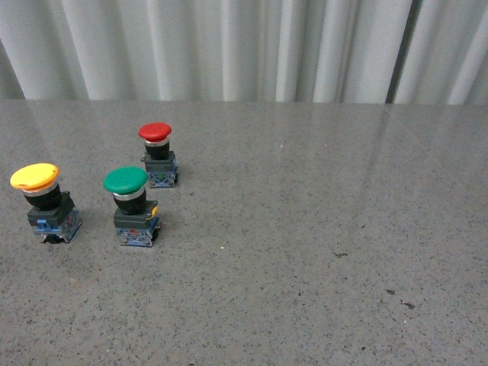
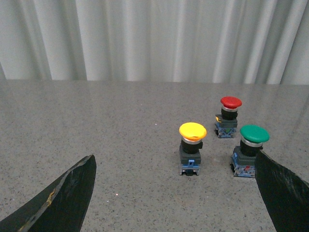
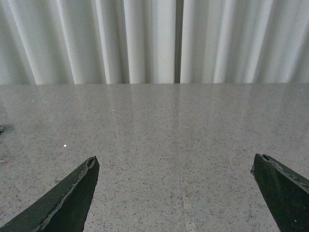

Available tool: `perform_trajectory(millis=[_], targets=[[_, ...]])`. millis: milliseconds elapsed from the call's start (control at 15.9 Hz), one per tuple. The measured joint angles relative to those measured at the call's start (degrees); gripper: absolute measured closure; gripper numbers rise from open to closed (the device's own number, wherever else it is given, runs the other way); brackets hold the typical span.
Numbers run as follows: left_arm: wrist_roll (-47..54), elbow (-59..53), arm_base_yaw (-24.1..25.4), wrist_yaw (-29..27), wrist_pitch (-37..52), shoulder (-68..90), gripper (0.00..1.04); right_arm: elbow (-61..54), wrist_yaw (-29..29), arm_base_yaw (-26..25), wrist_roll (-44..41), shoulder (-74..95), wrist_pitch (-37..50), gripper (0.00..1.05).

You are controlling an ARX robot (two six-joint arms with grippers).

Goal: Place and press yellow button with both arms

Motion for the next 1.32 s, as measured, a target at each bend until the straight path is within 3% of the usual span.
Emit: perform_trajectory(millis=[816,942,1004,1130,1256,1318], targets=[[0.00,-0.02,0.00,0.00,0.00,0.00,0.07,0.00,0.02,0.00,0.00,0.00,-0.02,0.06],[-2.97,5.40,-6.01,-14.14,-11.87,8.98,0.07,0.00,0.02,0.00,-0.09,0.00,-0.04,0.06],[-3.04,7.15,-4.55,-17.40,-7.45,15.21,0.07,0.00,0.00,0.00,-0.04,0.00,0.02,0.06],[-2.14,13.66,1.44,-13.11,7.37,28.89,0.07,0.00,0.00,0.00,-0.04,0.00,-0.04,0.06],[-0.85,18.82,2.12,-9.33,13.86,38.84,0.07,0.00,0.02,0.00,-0.04,0.00,-0.02,0.06],[1.70,28.04,1.36,-2.95,15.91,56.28,0.07,0.00,0.02,0.00,-0.04,0.00,-0.02,0.06]])
